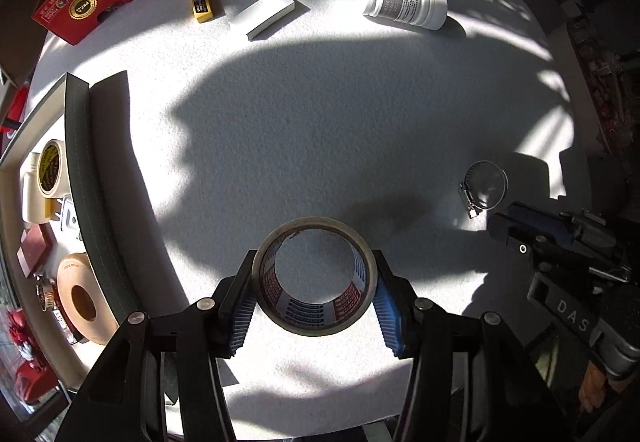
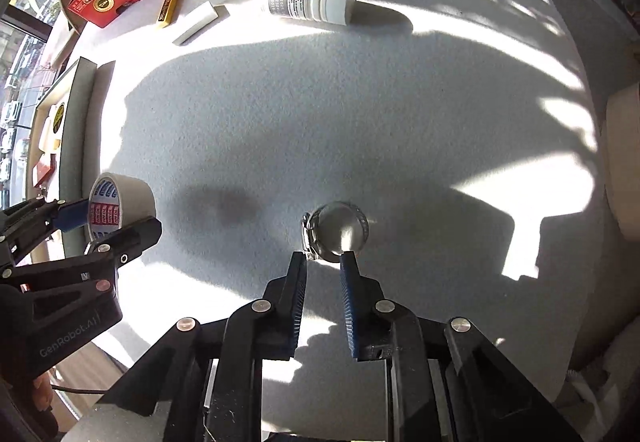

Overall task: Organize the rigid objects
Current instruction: 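Close left tool on the tape roll rim while right tool grips the hose clamp, then carry the tape roll and hose clamp with both tools over the tray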

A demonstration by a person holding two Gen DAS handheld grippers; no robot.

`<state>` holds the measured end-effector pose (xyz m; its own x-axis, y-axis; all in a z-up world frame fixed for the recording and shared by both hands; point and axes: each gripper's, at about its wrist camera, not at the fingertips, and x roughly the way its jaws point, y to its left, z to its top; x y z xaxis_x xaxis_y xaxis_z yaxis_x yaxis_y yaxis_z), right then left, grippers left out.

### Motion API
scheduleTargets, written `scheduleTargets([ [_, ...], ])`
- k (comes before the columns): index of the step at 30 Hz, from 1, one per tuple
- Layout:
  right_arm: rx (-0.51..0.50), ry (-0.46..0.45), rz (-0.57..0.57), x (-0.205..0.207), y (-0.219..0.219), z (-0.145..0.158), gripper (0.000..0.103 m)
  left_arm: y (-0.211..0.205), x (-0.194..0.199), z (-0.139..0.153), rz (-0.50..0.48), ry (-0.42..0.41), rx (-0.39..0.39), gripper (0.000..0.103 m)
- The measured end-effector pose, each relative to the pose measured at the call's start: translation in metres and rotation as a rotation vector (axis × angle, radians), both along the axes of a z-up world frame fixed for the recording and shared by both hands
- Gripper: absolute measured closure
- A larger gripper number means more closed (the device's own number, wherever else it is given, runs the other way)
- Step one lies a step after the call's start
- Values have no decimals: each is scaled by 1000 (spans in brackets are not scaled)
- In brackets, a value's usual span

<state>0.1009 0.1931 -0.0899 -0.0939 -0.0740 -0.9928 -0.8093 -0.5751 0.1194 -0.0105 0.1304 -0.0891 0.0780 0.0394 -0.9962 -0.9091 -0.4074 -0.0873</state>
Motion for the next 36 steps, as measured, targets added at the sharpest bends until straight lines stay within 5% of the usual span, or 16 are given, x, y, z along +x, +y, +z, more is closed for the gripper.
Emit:
scheduleTargets([
  [2,2,-5,-61,14,7,-1,64,-9,-2,6,-1,-10,6,47],
  [3,9,-3,-81,21,8,-1,34,-13,-4,8,0,-14,9,47],
  [4,20,3,-91,26,8,1,18,-17,-5,11,0,-15,13,47],
  [17,122,-52,232,-62,-24,-17,20,-73,-22,18,-15,-3,43,47],
  [19,104,-115,282,-72,-28,-28,47,-81,-25,19,-15,-3,41,47],
  [22,97,-118,264,-72,-28,-27,64,-88,-28,22,-14,-6,41,47],
  [36,22,-85,138,-19,-50,7,64,-118,-39,37,-15,18,68,47],
])
